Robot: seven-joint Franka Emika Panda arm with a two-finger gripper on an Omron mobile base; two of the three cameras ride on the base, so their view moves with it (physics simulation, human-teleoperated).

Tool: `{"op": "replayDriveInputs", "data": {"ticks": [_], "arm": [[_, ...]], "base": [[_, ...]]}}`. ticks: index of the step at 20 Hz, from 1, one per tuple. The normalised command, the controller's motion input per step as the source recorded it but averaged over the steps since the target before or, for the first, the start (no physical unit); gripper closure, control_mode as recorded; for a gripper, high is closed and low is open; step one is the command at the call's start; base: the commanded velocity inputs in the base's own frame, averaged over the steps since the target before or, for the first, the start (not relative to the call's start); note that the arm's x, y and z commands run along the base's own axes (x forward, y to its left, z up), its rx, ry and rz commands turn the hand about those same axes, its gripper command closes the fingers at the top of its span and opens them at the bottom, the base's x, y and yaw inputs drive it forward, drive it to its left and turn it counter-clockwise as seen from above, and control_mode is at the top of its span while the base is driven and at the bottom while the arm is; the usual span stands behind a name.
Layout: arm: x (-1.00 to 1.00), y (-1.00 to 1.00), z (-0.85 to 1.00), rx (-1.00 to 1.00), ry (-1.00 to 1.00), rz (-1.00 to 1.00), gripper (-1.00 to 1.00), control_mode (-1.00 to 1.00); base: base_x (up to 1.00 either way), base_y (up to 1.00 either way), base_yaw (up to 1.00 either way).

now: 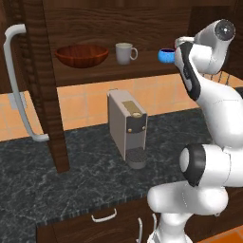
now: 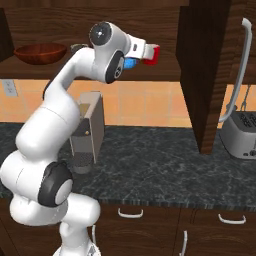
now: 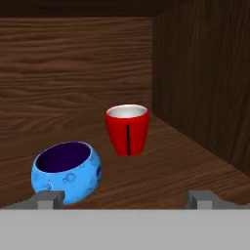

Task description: Gather all objects into one cabinet and sort the glasses and bowls to opposite sides.

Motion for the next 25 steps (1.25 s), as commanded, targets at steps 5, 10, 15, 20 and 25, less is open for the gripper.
{"op": "replayDriveInputs", "data": {"ticks": [5,10,15,20,25], "arm": [[-0.98,0.74,0.12,0.0,0.0,0.32,-1.0,-1.0],[-0.87,0.81,0.06,0.0,0.0,0.39,-1.0,-1.0],[0.04,0.55,0.13,0.0,0.1,0.32,-1.0,-1.0],[0.36,0.55,0.0,0.0,0.17,0.18,-1.0,-1.0],[0.01,0.19,0.0,0.0,0.1,0.08,-1.0,-1.0]], "base": [[0.0,0.0,0.0],[0.0,0.0,0.0],[0.0,0.0,0.0],[0.0,0.0,0.0],[0.0,0.0,0.0]]}}
